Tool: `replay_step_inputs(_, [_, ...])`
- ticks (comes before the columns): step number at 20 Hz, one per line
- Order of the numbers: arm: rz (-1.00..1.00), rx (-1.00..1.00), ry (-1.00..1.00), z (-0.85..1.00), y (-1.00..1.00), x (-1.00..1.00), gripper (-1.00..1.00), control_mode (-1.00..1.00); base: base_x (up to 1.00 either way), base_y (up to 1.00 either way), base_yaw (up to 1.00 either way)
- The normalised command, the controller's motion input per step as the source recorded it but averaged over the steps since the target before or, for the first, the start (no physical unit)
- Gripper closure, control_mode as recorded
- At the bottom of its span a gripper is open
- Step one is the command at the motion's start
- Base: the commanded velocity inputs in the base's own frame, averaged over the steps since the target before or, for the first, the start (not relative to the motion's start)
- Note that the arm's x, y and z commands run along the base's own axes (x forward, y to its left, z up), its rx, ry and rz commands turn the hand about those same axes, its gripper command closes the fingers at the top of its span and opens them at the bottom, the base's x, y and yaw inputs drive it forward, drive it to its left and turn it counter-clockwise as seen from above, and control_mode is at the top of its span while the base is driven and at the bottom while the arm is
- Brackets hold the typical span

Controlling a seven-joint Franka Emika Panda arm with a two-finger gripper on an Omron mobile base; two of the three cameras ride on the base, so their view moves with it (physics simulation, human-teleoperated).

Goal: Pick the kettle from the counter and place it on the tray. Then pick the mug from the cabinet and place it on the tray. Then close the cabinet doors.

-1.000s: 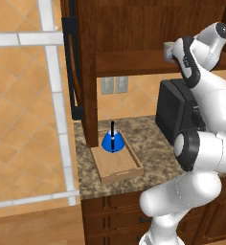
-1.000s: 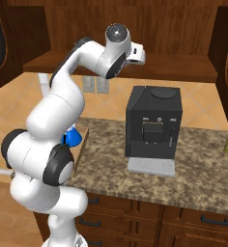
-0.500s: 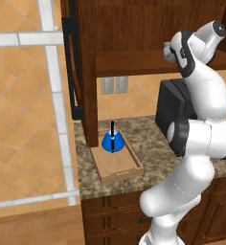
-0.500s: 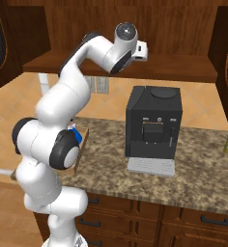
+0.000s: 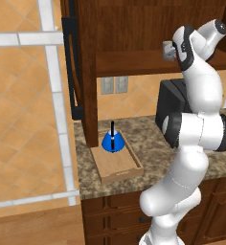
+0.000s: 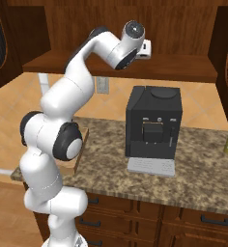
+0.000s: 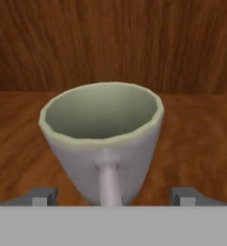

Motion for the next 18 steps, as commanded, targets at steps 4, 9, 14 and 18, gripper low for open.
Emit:
replay_step_inputs(4, [0.0, 0.0, -0.01, -0.01, 0.01, 0.04, 1.0, -1.0, 0.0, 0.0, 0.0])
replay_step_inputs(9, [0.0, 0.0, -0.14, -0.07, 0.06, -0.03, 1.0, -1.0, 0.0, 0.0, 0.0])
replay_step_inputs(14, [0.01, 0.0, -0.19, -0.12, 0.25, -0.19, 1.0, -1.0, 0.0, 0.0, 0.0])
replay_step_inputs(18, [0.03, 0.0, -0.13, -0.01, 0.28, -0.32, 1.0, -1.0, 0.0, 0.0, 0.0])
